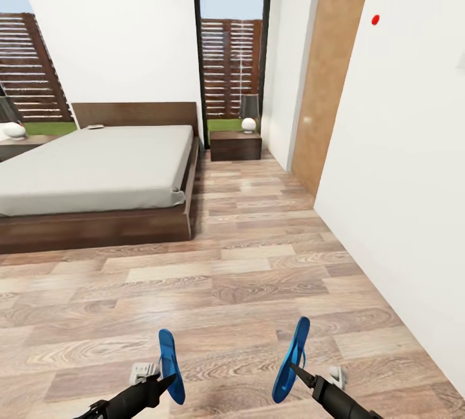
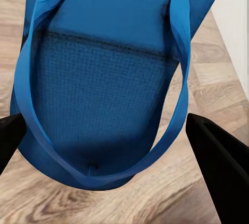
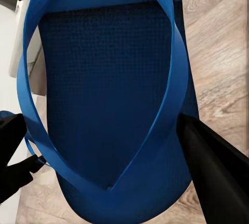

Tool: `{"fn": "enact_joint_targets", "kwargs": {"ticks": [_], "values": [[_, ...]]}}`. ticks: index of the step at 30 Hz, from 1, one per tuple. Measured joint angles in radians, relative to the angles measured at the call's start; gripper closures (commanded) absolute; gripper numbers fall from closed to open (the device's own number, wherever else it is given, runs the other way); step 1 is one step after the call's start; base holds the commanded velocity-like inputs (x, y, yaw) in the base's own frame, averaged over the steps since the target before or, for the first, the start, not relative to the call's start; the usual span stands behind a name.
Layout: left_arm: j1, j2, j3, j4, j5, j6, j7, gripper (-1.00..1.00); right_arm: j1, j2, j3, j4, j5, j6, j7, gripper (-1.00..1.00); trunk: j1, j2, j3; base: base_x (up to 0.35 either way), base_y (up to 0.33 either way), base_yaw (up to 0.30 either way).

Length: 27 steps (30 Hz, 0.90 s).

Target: In the bedroom, move the book from the bed onto either nightstand, and place the two sandals side by side next to the bed.

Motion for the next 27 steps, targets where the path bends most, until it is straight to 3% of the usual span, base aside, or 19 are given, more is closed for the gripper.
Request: {"fn": "enact_joint_targets", "kwargs": {"ticks": [19,27], "values": [[0.000,0.000,0.001,0.001,0.000,0.000,0.000,1.00,0.000,0.000,-0.001,0.000,0.000,0.000,-0.001,1.00,0.000,0.000,-0.019,0.003,0.000,-0.005],[0.000,0.001,0.000,0.000,0.000,0.000,0.000,1.00,0.000,-0.003,-0.001,0.002,-0.001,0.000,-0.001,1.00,-0.001,0.000,-0.019,0.261,0.000,0.000]]}}
